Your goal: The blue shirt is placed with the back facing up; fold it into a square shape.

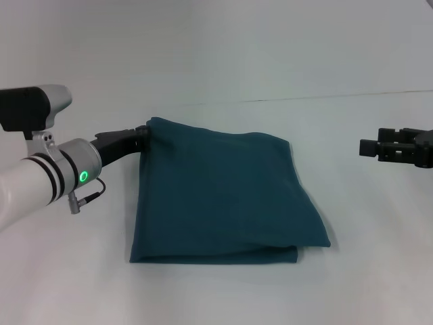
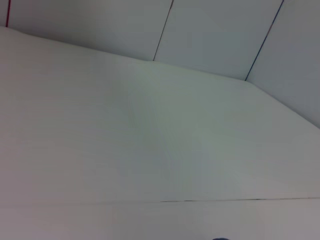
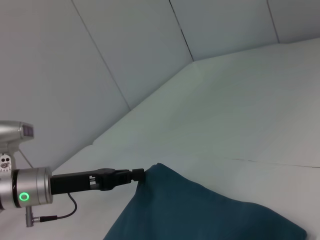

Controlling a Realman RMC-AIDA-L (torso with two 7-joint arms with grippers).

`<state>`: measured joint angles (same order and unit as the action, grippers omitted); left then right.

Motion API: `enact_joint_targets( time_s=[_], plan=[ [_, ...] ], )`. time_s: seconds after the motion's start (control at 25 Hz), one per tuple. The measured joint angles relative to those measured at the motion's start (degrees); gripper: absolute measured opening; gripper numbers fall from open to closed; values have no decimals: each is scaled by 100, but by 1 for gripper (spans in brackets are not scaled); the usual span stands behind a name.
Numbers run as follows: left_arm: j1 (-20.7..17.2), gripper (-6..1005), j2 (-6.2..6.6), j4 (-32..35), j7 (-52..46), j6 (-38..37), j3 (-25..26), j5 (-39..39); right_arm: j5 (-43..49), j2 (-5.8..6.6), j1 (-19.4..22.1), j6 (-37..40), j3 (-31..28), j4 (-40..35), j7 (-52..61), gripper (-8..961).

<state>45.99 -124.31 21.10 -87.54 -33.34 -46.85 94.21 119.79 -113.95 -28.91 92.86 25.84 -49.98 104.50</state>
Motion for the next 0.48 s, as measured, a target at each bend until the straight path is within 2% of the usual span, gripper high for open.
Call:
enact_joint_targets(
  time_s=[0.32, 0.48],
  plan=[
    [-78, 62, 3, 100, 0, -143, 6, 0, 12, -11, 0, 14, 0, 6, 0, 899],
    [-451, 84, -13, 518, -24, -801, 8, -26, 12, -12, 18, 14, 0, 6, -4, 900]
  ],
)
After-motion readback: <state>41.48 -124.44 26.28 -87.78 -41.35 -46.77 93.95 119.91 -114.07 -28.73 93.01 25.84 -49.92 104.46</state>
